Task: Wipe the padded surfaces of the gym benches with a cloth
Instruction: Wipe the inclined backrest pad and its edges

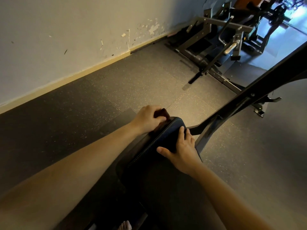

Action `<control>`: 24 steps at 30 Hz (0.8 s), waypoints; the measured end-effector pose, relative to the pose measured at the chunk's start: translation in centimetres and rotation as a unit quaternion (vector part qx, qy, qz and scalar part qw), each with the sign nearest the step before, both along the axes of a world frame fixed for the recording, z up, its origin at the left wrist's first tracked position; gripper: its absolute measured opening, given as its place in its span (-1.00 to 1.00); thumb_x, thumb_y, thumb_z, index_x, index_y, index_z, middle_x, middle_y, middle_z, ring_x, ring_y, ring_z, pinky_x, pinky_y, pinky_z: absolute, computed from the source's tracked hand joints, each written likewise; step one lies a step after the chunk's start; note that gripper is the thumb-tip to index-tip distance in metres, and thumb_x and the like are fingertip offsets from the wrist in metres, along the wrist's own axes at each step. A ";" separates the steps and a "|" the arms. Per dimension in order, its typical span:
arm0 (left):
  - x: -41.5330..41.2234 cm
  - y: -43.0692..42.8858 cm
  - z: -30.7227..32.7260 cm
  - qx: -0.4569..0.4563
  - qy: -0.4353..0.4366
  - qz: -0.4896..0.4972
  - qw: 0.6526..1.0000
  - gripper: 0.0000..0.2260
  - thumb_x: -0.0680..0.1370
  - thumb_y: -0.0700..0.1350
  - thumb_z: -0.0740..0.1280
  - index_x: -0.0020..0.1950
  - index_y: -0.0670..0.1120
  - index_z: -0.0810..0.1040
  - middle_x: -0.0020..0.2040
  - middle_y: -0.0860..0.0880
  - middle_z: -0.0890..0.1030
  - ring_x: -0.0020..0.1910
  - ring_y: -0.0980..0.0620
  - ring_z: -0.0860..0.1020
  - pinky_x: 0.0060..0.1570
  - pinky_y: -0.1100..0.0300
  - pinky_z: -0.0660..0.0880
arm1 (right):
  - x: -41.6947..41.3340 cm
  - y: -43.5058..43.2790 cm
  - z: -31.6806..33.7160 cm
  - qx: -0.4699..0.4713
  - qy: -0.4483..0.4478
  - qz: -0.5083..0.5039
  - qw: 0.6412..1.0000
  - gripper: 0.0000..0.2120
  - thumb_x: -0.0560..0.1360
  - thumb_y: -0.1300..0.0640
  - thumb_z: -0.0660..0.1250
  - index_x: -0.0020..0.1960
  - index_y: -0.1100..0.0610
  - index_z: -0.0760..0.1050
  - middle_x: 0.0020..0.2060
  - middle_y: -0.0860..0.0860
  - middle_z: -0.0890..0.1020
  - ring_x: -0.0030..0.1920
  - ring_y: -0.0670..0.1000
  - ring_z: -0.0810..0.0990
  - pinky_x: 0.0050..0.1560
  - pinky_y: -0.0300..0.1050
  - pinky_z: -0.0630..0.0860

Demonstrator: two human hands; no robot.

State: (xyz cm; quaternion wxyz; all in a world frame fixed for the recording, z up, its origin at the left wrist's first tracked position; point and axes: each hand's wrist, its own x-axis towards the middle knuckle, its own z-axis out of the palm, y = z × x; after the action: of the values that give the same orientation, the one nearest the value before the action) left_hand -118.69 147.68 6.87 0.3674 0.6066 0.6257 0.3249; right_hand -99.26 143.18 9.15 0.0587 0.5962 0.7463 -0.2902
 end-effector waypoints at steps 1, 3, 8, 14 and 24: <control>-1.0 -1.6 0.1 -0.014 -0.019 -0.021 1.000 -0.89 0.59 -0.12 0.45 0.08 -0.12 0.65 -0.10 0.04 0.67 -0.12 0.10 0.66 -0.02 0.15 0.60 | 0.0 0.0 0.0 -0.001 -0.001 0.000 1.000 0.18 0.40 -0.48 0.26 0.62 0.09 -0.38 0.62 0.15 -0.27 0.61 0.23 -0.26 0.59 0.21 -0.01; -2.9 -5.1 0.4 -0.049 -0.078 -0.064 0.994 -0.94 0.58 -0.16 0.45 0.05 -0.07 0.65 -0.13 0.03 0.68 -0.15 0.11 0.68 -0.12 0.23 0.61 | -0.1 0.0 -0.1 -0.002 -0.002 0.002 1.000 0.20 0.36 -0.51 0.21 0.62 0.10 -0.38 0.62 0.17 -0.27 0.61 0.24 -0.26 0.58 0.20 -0.02; -1.5 -3.8 0.4 0.021 -0.027 -0.046 0.998 -0.90 0.59 -0.12 0.44 0.09 -0.07 0.68 -0.08 0.07 0.69 -0.12 0.14 0.65 -0.09 0.29 0.55 | -0.2 0.2 -0.3 -0.006 -0.007 0.002 1.000 0.22 0.32 -0.52 0.17 0.62 0.11 -0.39 0.61 0.18 -0.28 0.61 0.24 -0.26 0.58 0.19 -0.04; 0.8 0.3 0.3 0.040 -0.017 -0.009 0.999 -0.90 0.58 -0.12 0.44 0.06 -0.12 0.67 -0.10 0.01 0.69 -0.12 0.10 0.64 -0.01 0.10 0.59 | 0.0 0.1 -0.1 -0.007 -0.004 0.001 1.000 0.22 0.34 -0.52 0.20 0.62 0.10 -0.38 0.62 0.17 -0.25 0.61 0.22 -0.26 0.60 0.21 -0.02; -0.8 -1.5 0.1 0.026 0.019 -0.046 0.998 -0.88 0.58 -0.11 0.45 0.10 -0.08 0.68 -0.06 0.03 0.69 -0.08 0.11 0.64 -0.03 0.24 0.53 | -0.1 0.2 -0.3 -0.001 -0.009 0.008 1.000 0.23 0.29 -0.54 0.12 0.62 0.12 -0.39 0.62 0.19 -0.27 0.61 0.24 -0.25 0.59 0.23 -0.01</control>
State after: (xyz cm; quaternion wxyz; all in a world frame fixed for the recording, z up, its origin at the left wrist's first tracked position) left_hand -119.50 146.18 7.01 0.3546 0.6498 0.5954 0.3122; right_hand -99.32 143.35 8.83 0.0682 0.5931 0.7501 -0.2846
